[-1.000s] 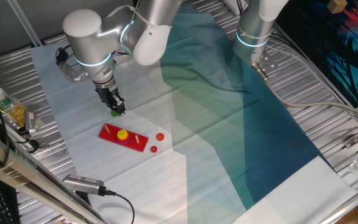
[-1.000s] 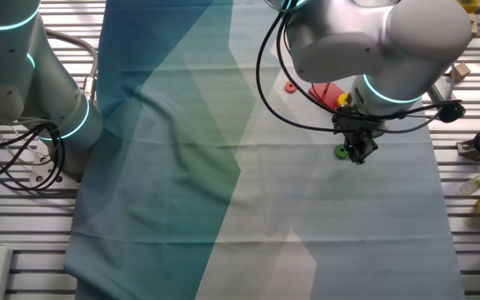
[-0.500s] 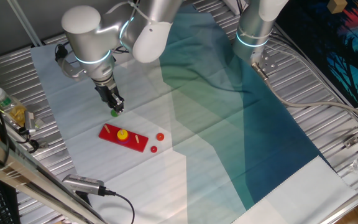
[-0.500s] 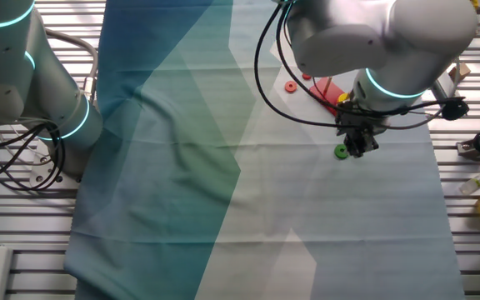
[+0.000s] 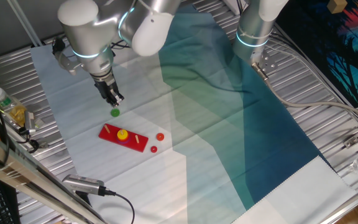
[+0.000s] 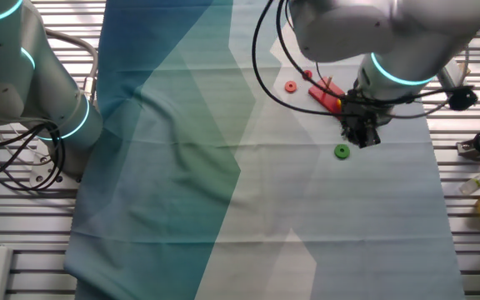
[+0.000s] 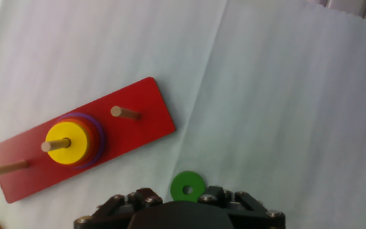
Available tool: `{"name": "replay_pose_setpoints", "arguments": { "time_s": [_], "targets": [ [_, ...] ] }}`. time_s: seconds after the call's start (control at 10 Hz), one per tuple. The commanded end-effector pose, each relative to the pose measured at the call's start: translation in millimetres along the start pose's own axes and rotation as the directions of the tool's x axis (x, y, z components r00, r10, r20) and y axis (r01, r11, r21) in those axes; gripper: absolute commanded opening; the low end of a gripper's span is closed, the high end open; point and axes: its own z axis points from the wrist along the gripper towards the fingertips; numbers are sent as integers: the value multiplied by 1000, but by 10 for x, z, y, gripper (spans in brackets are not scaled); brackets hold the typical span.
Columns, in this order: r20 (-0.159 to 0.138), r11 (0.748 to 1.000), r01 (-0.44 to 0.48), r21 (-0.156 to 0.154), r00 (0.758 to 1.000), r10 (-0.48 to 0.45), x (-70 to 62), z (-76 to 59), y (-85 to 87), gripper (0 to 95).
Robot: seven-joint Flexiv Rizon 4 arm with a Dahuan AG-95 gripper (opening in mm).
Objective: Take out one Hanoi block and throw it aside
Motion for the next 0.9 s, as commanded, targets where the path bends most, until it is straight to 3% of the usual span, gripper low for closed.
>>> {"name": "replay_pose_setpoints", "arguments": {
  "time_s": [0.1,0.4,0.9],
  "targets": [
    [-13,1000,-6,-4,1000,6,12,-97,34,0],
    [-34,1000,-5,-7,999,5,44,-257,95,0],
    [-119,1000,6,-15,993,-8,111,-493,209,0]
  ]
}}
